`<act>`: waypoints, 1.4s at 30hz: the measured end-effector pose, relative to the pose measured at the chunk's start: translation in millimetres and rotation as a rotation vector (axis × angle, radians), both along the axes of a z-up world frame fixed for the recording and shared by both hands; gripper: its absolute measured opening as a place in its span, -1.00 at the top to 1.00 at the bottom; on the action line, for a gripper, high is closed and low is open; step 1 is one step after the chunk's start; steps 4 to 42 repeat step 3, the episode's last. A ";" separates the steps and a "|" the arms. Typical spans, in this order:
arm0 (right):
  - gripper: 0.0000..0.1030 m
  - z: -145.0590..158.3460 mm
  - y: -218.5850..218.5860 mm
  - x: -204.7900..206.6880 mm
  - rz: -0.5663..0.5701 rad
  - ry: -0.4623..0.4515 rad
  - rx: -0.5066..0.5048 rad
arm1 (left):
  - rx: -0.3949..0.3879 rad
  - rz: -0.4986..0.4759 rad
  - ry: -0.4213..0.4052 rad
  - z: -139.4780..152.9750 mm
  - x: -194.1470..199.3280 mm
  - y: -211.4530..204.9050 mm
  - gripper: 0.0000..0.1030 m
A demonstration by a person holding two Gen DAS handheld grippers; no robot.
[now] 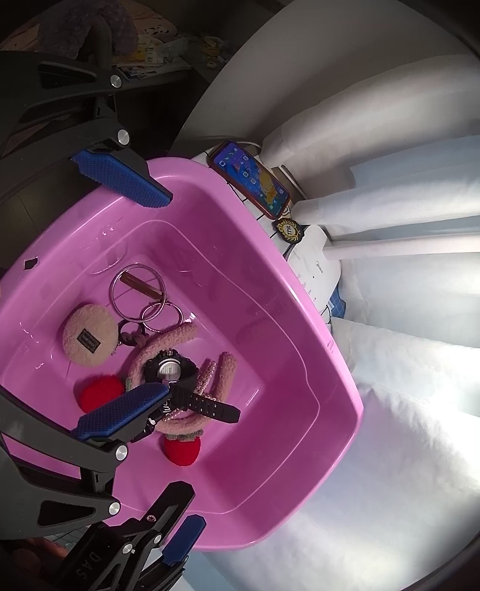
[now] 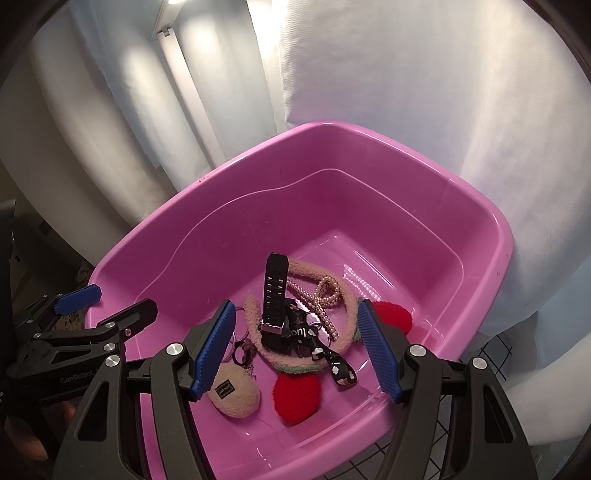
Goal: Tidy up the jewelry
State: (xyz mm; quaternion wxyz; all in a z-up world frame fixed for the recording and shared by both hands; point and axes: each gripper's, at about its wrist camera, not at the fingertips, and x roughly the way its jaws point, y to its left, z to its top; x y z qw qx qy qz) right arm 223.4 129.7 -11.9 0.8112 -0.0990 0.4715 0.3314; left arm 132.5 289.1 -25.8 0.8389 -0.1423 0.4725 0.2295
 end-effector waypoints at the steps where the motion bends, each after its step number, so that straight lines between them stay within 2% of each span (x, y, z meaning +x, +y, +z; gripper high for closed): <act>1: -0.27 0.0 0.1 -0.4 -0.001 0.000 0.000 | -0.001 0.000 0.000 -0.6 -0.1 0.4 -0.83; 42: -0.27 0.0 -0.2 -0.7 0.002 -0.001 0.001 | -0.002 -0.001 0.000 -1.0 -0.3 0.5 -0.83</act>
